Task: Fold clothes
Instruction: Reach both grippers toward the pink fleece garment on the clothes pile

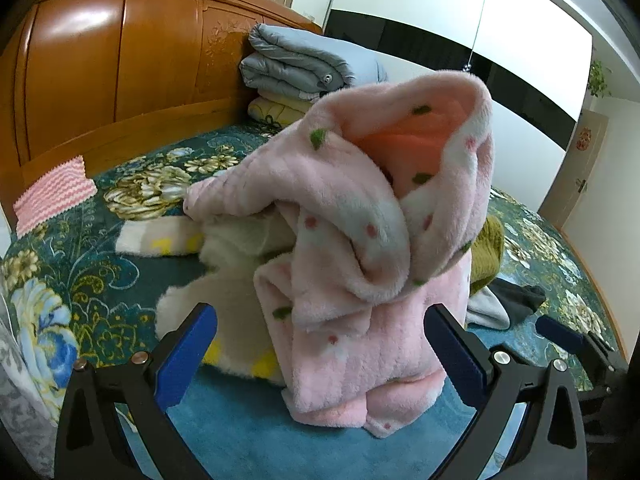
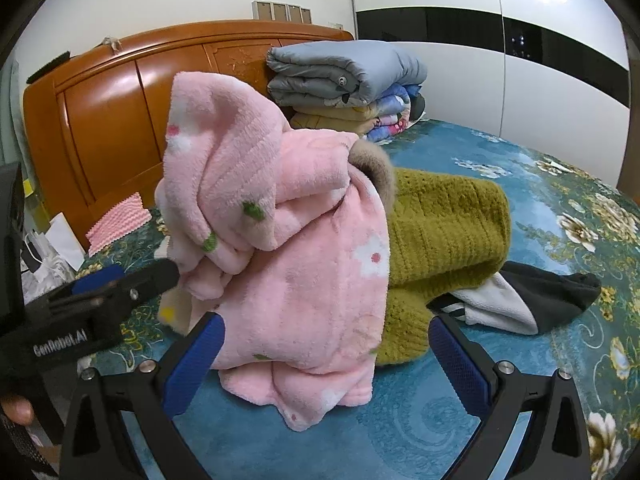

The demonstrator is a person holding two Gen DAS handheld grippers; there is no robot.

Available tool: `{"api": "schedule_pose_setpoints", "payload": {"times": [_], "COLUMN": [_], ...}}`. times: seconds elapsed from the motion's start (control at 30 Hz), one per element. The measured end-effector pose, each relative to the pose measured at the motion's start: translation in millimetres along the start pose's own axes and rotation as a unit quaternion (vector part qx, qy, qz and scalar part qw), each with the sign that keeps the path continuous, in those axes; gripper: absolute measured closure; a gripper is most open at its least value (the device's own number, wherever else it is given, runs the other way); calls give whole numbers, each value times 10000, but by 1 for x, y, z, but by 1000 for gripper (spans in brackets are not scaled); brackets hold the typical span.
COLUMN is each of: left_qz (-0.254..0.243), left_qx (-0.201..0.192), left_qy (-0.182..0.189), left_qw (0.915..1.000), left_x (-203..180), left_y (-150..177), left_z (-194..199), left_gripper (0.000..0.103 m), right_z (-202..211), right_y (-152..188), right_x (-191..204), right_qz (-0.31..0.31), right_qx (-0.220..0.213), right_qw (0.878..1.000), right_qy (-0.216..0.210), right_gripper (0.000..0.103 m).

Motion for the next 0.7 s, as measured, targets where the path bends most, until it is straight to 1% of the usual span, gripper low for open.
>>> {"api": "schedule_pose_setpoints", "payload": {"times": [0.17, 0.23, 0.4, 0.47, 0.53, 0.6, 0.63, 0.7], "left_qz": [-257, -355, -431, -503, -591, -604, -569, -379], "left_qx": [-121, -217, -402, -332, -212, -185, -157, -90], "left_qy": [-224, -310, -568, -638, -605, -717, -748, -609], "left_qw": [9993, 9987, 9966, 9961, 9962, 9954, 9955, 9974], "left_x": [-4, -5, -6, -8, -9, -6, -3, 1], "left_y": [-18, -30, -58, -62, -68, -73, -76, -84], "left_z": [3, 6, 6, 2, -4, -7, -8, -7], "left_gripper": [0, 0, 0, 0, 0, 0, 0, 0], "right_z": [3, 7, 20, 25, 30, 34, 36, 38], "right_y": [-2, 1, 11, 14, 17, 23, 26, 34], "right_x": [0, -2, -19, -25, -28, -33, -35, -38], "right_qz": [-38, -41, -222, -279, -297, -345, -368, -441], "right_qx": [-18, -29, -67, -92, -117, -122, -125, -102], "right_qw": [10000, 9999, 9997, 9995, 9994, 9992, 9991, 9988], "right_qy": [-84, -96, -77, -115, -121, -139, -147, -197], "right_gripper": [0, 0, 0, 0, 0, 0, 0, 0]}}
Point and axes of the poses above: each gripper's, at about its wrist camera, not at the fingertips, and z roughly against the way its jaws point, x to its left, y to its underside, the point moved 5 cm from there along -z, roughly the way its jaws point, and after that the axes turned 9 degrees about -y, right-handed, at the moved point
